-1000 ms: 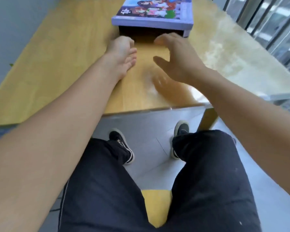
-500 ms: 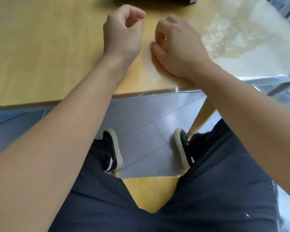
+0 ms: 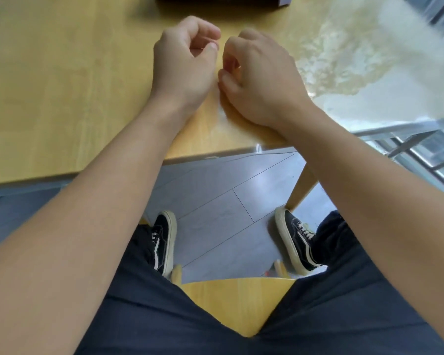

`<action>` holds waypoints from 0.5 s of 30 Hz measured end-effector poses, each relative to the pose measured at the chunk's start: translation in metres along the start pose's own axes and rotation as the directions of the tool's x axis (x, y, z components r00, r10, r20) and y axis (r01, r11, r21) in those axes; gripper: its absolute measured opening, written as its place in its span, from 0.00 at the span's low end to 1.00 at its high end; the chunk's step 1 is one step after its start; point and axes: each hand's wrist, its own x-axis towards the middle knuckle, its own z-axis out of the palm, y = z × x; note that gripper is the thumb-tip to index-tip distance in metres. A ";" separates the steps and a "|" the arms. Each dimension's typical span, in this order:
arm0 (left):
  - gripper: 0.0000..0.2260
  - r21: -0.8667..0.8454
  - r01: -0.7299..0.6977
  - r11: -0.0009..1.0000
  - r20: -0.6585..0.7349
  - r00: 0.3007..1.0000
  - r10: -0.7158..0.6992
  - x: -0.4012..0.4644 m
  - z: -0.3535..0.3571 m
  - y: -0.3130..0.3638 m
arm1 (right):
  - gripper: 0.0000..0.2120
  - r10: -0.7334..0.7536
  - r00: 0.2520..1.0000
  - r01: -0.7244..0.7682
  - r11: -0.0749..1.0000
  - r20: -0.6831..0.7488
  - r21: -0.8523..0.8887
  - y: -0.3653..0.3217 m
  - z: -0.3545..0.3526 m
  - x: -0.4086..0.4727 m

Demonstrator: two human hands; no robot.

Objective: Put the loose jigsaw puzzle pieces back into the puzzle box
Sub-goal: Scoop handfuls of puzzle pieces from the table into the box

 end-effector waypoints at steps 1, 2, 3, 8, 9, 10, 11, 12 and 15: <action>0.09 0.003 -0.005 1.000 0.014 1.000 0.004 -0.001 0.001 0.001 | 0.10 -0.005 1.000 0.005 1.000 -0.012 -0.006 -0.001 -0.001 -0.001; 0.09 0.008 -0.009 1.000 0.025 1.000 0.009 -0.002 0.002 0.001 | 0.10 0.001 1.000 -0.001 1.000 -0.019 -0.007 -0.001 -0.001 -0.001; 0.08 0.007 -0.004 1.000 0.028 1.000 0.004 -0.003 0.002 0.002 | 0.10 0.009 1.000 -0.009 1.000 -0.018 -0.004 -0.002 -0.003 -0.002; 0.07 -0.093 0.099 0.991 0.077 0.993 -0.092 -0.010 -0.001 0.004 | 0.10 0.051 0.999 -0.052 0.996 0.005 0.069 -0.007 -0.005 -0.009; 0.07 -0.121 0.121 0.985 0.092 0.990 -0.110 -0.014 -0.002 0.005 | 0.10 0.063 0.998 -0.064 0.991 0.006 0.114 -0.007 -0.005 -0.012; 0.07 -0.138 0.131 0.982 0.098 0.988 -0.118 -0.017 -0.004 0.008 | 0.10 0.075 0.997 -0.074 0.985 -0.002 0.159 -0.007 -0.007 -0.012; 0.07 -0.143 0.149 0.978 0.100 0.986 -0.136 -0.022 -0.004 0.009 | 0.10 0.092 0.996 -0.091 0.974 0.001 0.207 -0.008 -0.008 -0.014; 0.07 -0.149 0.169 0.974 0.090 0.984 -0.157 -0.026 -0.005 0.010 | 0.10 0.120 0.993 -0.117 0.958 0.004 0.263 -0.009 -0.010 -0.017; 0.06 -0.204 0.173 0.964 0.080 0.984 -0.159 -0.047 -0.002 0.025 | 0.08 0.199 0.979 -0.161 0.894 -0.047 0.419 -0.015 -0.026 -0.038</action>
